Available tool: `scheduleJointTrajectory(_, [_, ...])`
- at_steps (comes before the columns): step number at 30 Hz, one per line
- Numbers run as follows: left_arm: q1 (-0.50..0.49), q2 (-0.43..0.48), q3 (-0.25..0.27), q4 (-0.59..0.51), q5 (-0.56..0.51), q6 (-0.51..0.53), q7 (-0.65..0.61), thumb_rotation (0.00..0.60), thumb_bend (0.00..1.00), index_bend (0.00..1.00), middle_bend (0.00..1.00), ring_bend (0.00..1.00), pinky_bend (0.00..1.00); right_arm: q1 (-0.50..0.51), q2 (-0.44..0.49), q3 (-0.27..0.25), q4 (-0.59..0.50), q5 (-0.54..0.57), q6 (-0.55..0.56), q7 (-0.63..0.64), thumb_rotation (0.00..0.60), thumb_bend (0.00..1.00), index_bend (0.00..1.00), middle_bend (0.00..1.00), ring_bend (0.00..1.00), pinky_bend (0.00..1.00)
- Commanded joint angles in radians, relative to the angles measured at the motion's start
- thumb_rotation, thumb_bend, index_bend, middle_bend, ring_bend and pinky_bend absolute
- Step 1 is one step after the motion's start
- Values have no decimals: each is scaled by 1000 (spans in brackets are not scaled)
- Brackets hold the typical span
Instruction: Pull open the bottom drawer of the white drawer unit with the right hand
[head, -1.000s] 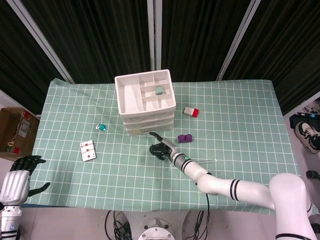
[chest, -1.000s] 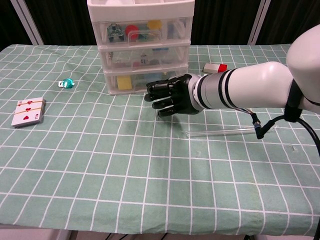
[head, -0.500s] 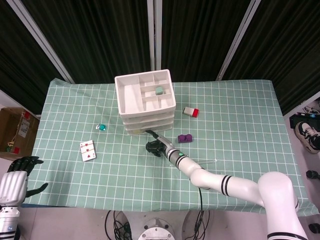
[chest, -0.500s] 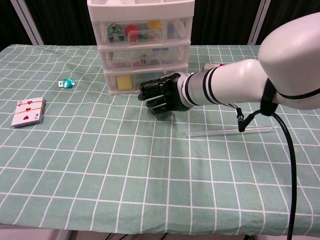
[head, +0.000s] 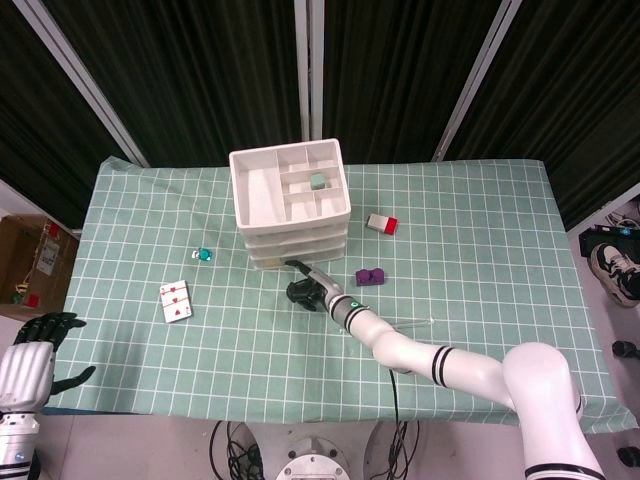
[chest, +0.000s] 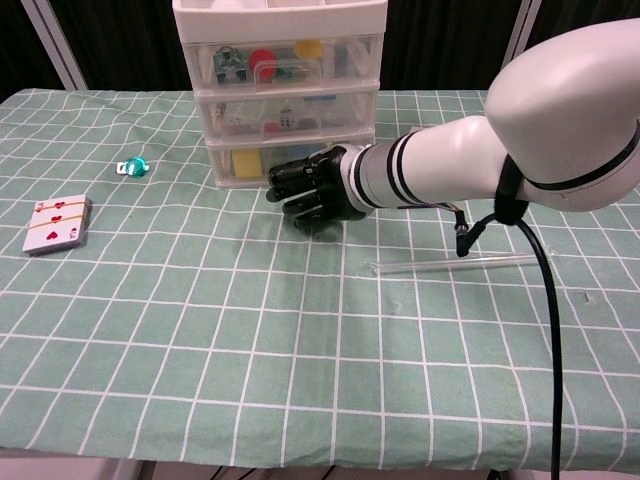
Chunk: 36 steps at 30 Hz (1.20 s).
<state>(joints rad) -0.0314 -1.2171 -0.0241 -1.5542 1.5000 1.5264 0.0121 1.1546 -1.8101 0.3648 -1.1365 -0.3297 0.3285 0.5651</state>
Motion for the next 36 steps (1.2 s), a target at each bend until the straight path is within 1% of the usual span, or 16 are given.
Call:
scheduleJointTrajectory(1, [0, 1, 0, -1, 0, 0, 0, 600, 0, 320, 233, 178, 191, 8, -6, -2, 15, 11, -7, -6, 600, 671, 17, 740, 834, 927])
scheduleJointTrajectory(5, [0, 1, 0, -4, 1, 0, 1, 600, 0, 320, 233, 178, 192, 15, -10, -7, 28, 21, -11, -14, 600, 674, 93, 740, 834, 927])
scheduleJointTrajectory(8, [-1, 2, 0, -7, 1, -1, 3, 600, 0, 320, 233, 178, 191, 13, -2, -13, 17, 22, -11, -23, 600, 675, 147, 740, 833, 927])
scheduleJointTrajectory(13, [-4, 1, -2, -6, 3, -3, 1, 600, 0, 320, 233, 178, 191, -6, 20, -16, -29, 7, 0, -34, 600, 676, 178, 740, 833, 927])
scheduleJointTrajectory(17, [-6, -1, -2, -5, 6, -4, 1, 600, 0, 320, 233, 179, 191, -28, 44, -18, -80, -11, 6, -43, 600, 678, 180, 740, 832, 927])
scheduleJointTrajectory(25, [-7, -4, 0, -2, 8, -6, 0, 600, 0, 320, 233, 178, 191, -62, 77, -42, -164, -44, 30, -64, 600, 679, 177, 735, 828, 927])
scheduleJointTrajectory(33, [-9, -6, 0, 0, 11, -7, -2, 600, 0, 320, 233, 178, 191, -100, 117, -59, -248, -83, 49, -83, 600, 679, 111, 728, 820, 928])
scheduleJointTrajectory(36, [-9, -7, -1, 2, 13, -3, -4, 600, 0, 320, 233, 178, 191, -130, 139, -53, -301, -137, 88, -99, 600, 680, 83, 726, 820, 927])
